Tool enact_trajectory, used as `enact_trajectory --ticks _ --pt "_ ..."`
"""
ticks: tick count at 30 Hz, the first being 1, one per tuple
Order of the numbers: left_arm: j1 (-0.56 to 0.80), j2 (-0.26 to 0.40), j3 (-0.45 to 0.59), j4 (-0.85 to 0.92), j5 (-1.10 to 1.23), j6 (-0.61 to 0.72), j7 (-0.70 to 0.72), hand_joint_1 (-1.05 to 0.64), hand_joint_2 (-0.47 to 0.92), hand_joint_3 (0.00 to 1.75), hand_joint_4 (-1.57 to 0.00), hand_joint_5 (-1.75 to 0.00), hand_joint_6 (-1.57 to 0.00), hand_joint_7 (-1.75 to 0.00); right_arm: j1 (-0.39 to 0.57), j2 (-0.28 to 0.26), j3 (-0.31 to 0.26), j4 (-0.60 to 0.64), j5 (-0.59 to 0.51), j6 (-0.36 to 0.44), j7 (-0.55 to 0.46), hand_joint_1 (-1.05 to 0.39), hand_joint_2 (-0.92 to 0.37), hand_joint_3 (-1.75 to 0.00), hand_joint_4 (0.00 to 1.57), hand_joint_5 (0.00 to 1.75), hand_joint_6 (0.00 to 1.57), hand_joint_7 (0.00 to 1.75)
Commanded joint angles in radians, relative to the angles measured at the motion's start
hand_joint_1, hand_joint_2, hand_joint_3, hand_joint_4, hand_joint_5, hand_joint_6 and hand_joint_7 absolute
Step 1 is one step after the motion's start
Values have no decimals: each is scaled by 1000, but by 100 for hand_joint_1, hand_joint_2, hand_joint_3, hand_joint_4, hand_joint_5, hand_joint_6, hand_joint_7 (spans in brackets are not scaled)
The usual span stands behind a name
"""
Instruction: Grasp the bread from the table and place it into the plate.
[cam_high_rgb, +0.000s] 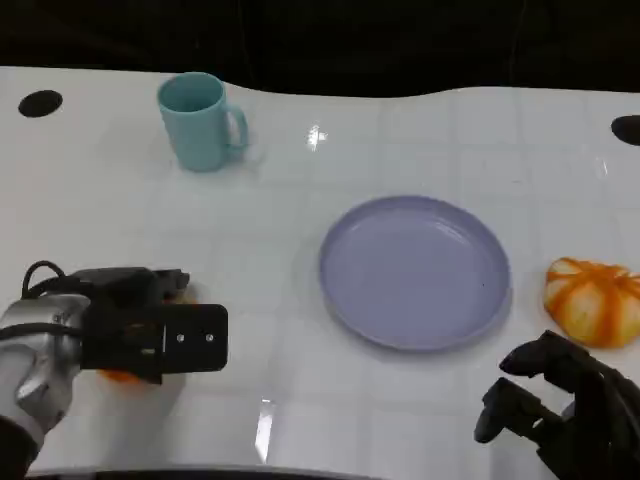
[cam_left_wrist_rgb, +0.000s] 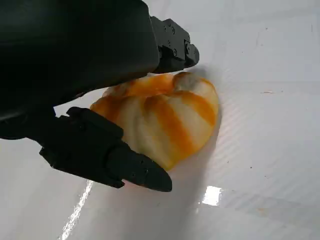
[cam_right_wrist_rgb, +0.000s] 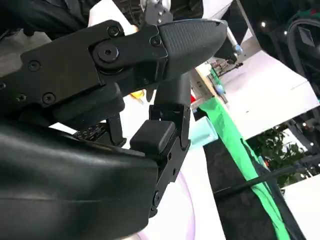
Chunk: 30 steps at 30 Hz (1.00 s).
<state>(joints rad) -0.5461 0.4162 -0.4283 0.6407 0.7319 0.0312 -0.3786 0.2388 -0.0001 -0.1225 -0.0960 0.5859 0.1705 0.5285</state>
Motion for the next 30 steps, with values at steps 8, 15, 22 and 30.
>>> enact_trajectory --ticks 8,15,22,30 --pt "-71 -24 -17 250 -44 -103 147 -34 77 0 -12 -6 -18 -3 7 -1 -4 2 3 -19 2 -51 -92 -22 75 149 84 93" --pt "-68 -23 -3 341 -77 -212 310 -18 88 4 -49 -22 -47 -8 5 -7 -8 2 9 -9 1 -51 -92 -22 75 148 83 92" --pt "-73 -28 -33 443 -50 -301 542 -25 92 14 -66 -136 -105 -11 8 -10 -7 -1 2 -15 0 -51 -92 -22 75 149 84 91" --pt "-57 -32 -64 512 2 -433 951 -24 92 38 -82 -174 -52 -173 6 -8 -5 0 0 -15 -4 -51 -92 -22 76 149 84 92"
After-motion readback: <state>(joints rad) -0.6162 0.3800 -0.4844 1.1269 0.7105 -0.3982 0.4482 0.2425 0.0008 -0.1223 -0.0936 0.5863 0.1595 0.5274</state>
